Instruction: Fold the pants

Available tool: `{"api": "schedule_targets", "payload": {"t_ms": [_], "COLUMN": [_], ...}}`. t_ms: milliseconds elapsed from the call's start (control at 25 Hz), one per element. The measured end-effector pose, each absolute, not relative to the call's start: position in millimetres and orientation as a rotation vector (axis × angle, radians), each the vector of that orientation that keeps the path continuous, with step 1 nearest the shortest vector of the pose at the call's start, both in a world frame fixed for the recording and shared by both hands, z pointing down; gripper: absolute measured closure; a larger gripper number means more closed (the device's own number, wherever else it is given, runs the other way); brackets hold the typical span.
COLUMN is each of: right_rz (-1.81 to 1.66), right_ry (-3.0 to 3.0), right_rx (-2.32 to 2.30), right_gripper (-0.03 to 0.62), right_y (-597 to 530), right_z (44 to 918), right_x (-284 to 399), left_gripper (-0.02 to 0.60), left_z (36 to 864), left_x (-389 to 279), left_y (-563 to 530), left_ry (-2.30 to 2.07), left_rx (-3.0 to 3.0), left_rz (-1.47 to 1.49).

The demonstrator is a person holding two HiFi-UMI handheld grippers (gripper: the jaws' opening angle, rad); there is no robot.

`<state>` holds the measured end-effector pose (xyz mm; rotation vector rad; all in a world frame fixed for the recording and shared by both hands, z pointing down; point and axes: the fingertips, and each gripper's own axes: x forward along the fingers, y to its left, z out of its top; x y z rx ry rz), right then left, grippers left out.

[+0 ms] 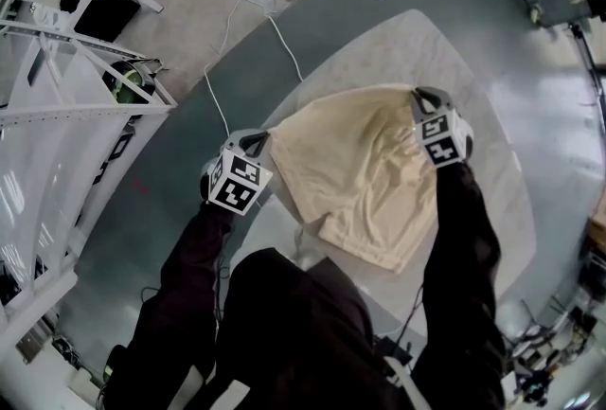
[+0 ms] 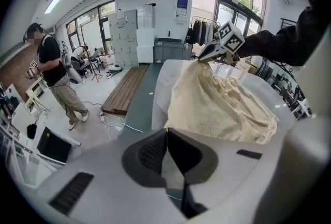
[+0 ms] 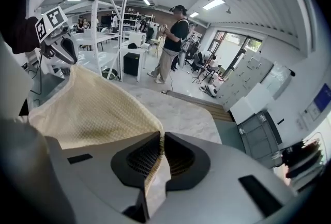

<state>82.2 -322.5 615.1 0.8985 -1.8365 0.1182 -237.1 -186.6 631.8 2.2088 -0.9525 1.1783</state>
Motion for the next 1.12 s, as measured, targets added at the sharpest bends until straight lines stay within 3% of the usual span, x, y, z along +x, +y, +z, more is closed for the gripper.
{"api": "schedule_targets", "payload": {"t_ms": [1120], "right_rz": [-0.150], "right_ry": [-2.048], "right_rx": [0.903], "right_gripper": [0.566], "right_y": [-263.9], "right_z": [538.0], "right_x": [102.6], "left_gripper": [0.574], "left_z": [495.5], "left_x": [-100.1], "left_y": [-11.2], "left_ry": [-0.696], "left_rx": [2.458], "left_rz": [0.936]}}
